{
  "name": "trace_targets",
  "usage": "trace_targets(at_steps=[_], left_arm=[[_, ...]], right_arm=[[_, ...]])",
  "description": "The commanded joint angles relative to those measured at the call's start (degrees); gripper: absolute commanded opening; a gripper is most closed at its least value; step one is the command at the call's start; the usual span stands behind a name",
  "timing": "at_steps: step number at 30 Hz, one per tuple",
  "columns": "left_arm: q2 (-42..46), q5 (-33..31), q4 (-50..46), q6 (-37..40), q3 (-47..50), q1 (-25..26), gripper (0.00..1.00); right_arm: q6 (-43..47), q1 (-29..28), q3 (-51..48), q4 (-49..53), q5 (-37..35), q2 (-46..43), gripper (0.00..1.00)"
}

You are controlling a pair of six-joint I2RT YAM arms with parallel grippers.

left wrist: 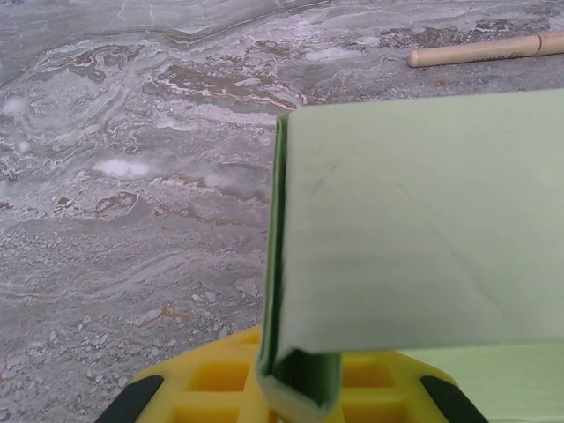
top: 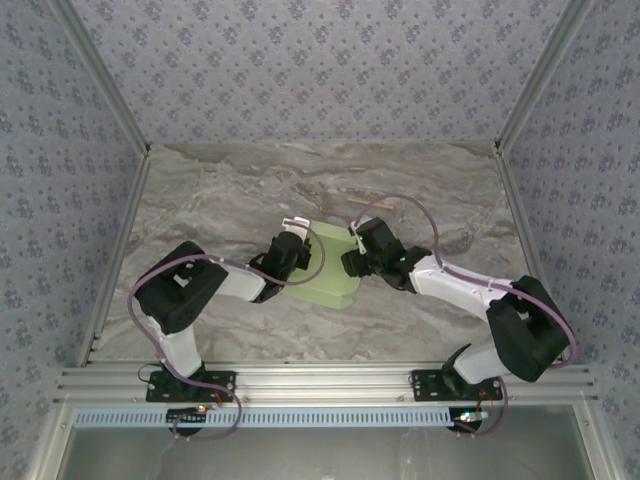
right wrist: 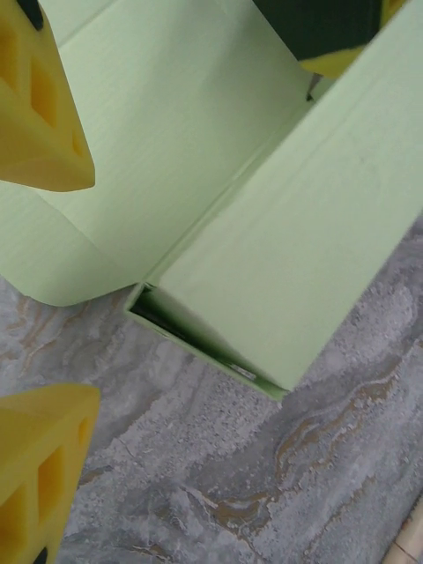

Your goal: Fold the paper box

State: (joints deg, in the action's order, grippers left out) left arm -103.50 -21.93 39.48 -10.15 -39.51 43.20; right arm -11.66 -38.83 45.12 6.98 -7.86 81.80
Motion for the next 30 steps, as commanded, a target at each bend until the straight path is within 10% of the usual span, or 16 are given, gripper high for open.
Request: trace_targets(at_steps=[1, 16, 30], left_arm=[[1.7, -0.8, -3.7, -0.2, -0.9, 0.2, 0.13], [12.0, 4.8, -32.0, -0.7, -8.4, -1.0, 0.10], [16.5, 29.3, -74.5, 3.5, -23.8, -14.1, 0.11]], right_arm=[[-1.8, -0.2, -0.1, -4.5, -3.6, 0.5, 0.62], [-0.1, 6.3, 3.9, 2.8, 4.7, -10.0, 0.65], [0.4, 11.5, 5.7, 5.3, 11.3, -14.5, 0.67]])
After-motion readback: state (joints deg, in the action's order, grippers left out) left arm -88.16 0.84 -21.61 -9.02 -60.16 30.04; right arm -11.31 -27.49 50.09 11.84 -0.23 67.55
